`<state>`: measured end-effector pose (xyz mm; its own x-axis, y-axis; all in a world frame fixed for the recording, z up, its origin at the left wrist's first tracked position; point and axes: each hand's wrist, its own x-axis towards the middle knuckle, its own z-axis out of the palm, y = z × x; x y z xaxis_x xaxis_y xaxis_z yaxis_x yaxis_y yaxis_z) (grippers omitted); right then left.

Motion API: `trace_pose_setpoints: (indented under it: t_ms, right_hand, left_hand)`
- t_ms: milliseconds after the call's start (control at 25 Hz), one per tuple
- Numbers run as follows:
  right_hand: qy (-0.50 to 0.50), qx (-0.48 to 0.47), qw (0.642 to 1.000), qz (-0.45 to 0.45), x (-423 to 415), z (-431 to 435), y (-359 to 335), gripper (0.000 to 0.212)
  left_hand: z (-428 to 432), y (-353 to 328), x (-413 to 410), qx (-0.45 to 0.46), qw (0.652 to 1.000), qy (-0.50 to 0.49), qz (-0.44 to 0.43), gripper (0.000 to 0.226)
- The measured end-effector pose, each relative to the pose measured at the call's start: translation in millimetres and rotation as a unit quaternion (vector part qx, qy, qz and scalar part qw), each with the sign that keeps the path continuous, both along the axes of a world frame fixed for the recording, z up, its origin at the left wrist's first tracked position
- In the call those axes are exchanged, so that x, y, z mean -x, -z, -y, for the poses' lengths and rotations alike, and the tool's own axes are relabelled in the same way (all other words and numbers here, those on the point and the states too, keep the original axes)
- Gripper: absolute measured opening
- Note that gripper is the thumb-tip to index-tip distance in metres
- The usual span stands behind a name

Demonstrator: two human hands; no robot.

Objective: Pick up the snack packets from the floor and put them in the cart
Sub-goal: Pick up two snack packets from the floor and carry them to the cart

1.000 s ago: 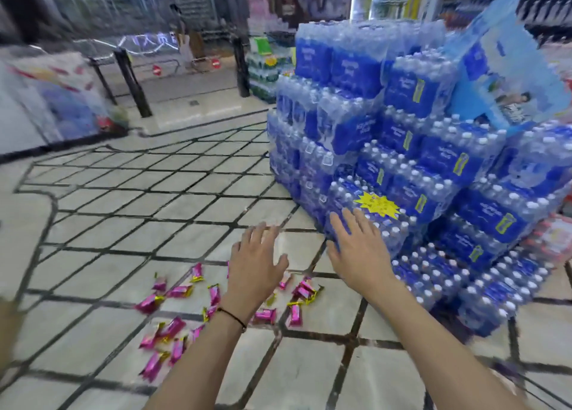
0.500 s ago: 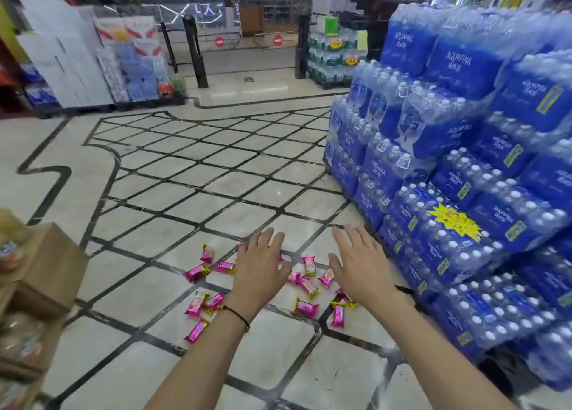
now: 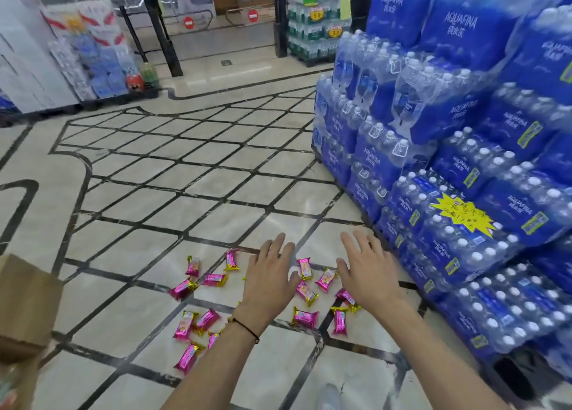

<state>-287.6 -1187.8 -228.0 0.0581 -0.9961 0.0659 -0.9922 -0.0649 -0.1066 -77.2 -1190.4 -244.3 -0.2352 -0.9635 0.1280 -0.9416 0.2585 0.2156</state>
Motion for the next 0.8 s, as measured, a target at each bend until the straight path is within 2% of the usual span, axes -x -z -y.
trace_pose_setpoints:
  t_ms: [160,360,800]
  right_hand:
    - [0.018,-0.035,0.999,0.027,37,63,37,0.046]
    - [0.052,-0.11,0.992,0.027,81,129,102,0.052]
    - [0.153,-0.25,0.956,0.019,92,188,270,0.058]
  left_hand:
    - [67,29,19,-0.026,0.999,0.039,0.007,0.053]
    - [141,92,16,-0.073,0.996,0.051,0.009,0.058]
    - [236,274,28,-0.199,0.97,0.137,0.038,0.067]
